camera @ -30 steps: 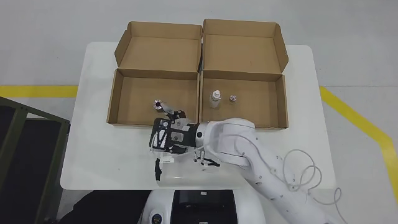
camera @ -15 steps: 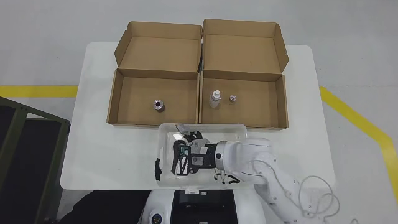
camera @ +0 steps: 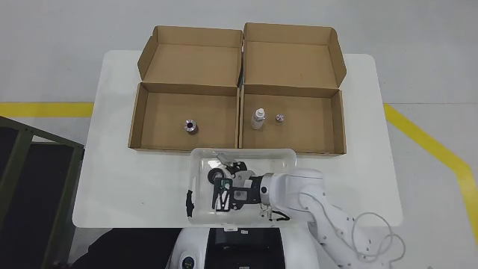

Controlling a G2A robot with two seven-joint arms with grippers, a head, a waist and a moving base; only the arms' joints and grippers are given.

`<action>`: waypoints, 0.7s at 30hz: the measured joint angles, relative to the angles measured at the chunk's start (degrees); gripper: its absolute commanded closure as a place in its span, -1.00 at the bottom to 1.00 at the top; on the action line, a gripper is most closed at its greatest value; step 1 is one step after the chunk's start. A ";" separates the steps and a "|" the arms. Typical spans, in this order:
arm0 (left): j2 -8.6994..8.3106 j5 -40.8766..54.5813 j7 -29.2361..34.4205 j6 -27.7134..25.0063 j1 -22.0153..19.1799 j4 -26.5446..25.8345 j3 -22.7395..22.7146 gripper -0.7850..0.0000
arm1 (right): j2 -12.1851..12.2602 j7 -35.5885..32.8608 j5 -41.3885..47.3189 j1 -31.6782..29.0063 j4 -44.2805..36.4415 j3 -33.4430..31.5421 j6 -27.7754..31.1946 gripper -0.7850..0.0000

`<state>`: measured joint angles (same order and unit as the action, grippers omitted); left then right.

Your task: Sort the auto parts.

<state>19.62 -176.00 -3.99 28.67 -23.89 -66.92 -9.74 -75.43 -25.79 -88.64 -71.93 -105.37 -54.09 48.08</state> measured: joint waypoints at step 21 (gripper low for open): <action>0.00 0.00 0.00 0.00 0.00 0.00 0.00 -1.00 | -0.46 2.50 1.60 5.25 10.28 3.93 -2.95 -0.74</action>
<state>19.62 -176.00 -3.99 28.67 -23.89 -66.92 -9.74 -75.89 -23.30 -87.04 -66.69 -95.09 -50.16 45.13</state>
